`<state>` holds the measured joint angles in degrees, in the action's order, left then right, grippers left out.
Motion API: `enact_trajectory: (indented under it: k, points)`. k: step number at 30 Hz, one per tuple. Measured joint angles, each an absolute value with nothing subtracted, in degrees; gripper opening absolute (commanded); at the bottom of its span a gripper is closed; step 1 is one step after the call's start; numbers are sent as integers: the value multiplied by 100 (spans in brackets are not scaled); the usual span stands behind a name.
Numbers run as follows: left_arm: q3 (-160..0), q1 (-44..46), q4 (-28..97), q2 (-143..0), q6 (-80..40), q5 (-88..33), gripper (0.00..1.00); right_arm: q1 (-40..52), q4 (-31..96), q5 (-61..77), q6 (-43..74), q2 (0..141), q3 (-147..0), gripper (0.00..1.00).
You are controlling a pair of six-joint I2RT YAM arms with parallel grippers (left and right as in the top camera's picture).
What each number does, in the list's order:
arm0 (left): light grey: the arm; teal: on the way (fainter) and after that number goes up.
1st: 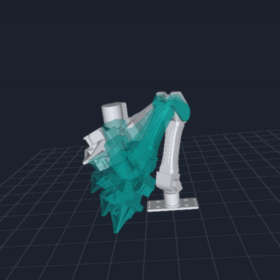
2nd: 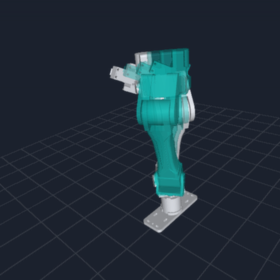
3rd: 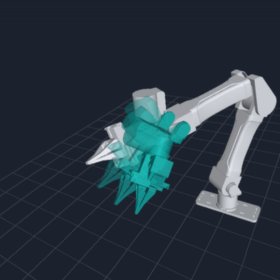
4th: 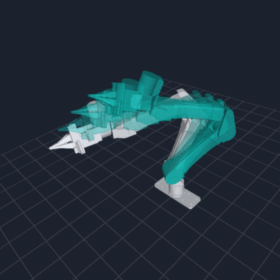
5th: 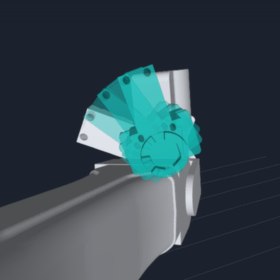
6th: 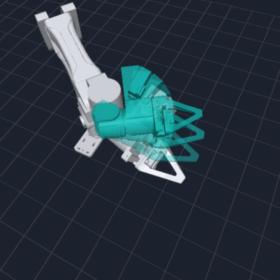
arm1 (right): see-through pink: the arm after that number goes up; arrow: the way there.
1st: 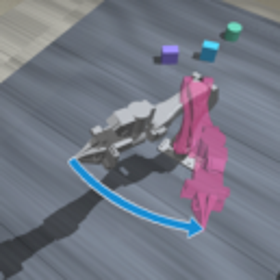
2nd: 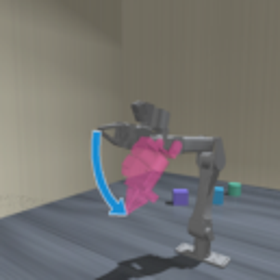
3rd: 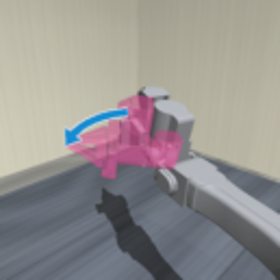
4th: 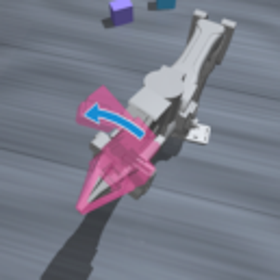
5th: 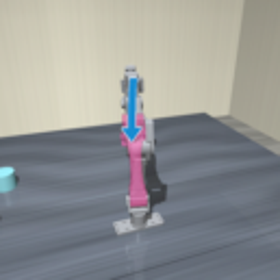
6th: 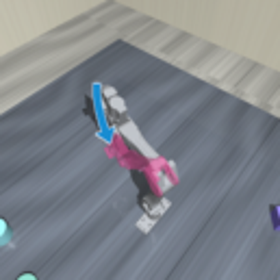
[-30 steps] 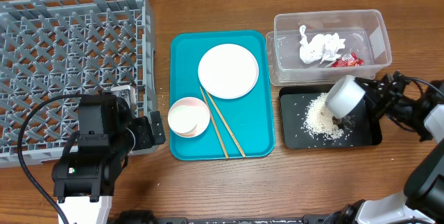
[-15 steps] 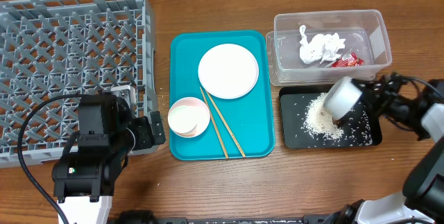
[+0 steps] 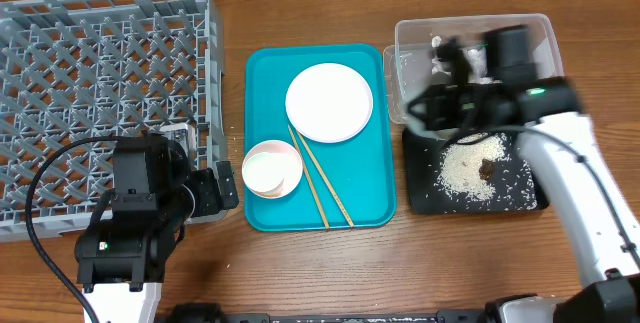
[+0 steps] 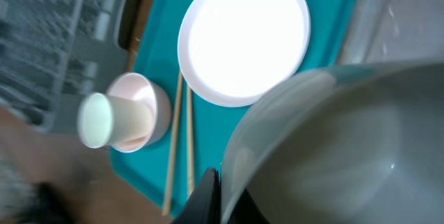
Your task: Sort waste into correct bins and load items into the dishwasher
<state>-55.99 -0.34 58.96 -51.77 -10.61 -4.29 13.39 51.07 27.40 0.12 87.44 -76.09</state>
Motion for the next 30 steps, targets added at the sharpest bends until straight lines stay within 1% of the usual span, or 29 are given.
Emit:
enact_trajectory:
  k: [5,9,12,13,15,16,18,19,20,21,25,30]
  points:
    - [-5599,-34,5896,-5177,-1059,-429,100,2908,3909,1433,-220,9122,-7605,4]
    - [-5599,-34,5896,-5177,-1061,-429,100,3559,3111,880,-296,9806,-7607,4]
    - [-5599,-34,5894,-5177,-1061,-429,100,3736,2628,683,-307,10484,-7607,5]
    - [-5599,-34,5896,-5177,-1061,-429,100,3760,2545,650,-307,10672,-7607,9]
    - [-5599,-34,5896,-5177,-1061,-429,100,3793,2355,628,-331,11013,-7607,14]
    - [-5599,-34,5896,-5177,-1061,-429,100,3793,2272,602,-318,11203,-7607,19]
    - [-5599,-34,5898,-5177,-1061,-429,100,3798,2259,574,-340,11310,-7603,22]
    - [-5599,-34,5896,-5177,-1061,-429,100,3798,2244,565,-340,11310,-7603,31]
    - [-5599,-34,5896,-5177,-1061,-429,100,3798,2222,556,-327,11288,-7603,49]
    - [-5599,-34,5896,-5177,-1061,-429,100,3798,2322,567,-340,11273,-7614,57]
    - [-5599,-34,5894,-5177,-1061,-429,100,3798,3485,738,-296,10932,-7843,59]
    - [-5599,-34,5896,-5177,-1061,-429,100,3798,3913,1468,78,10184,-8267,59]
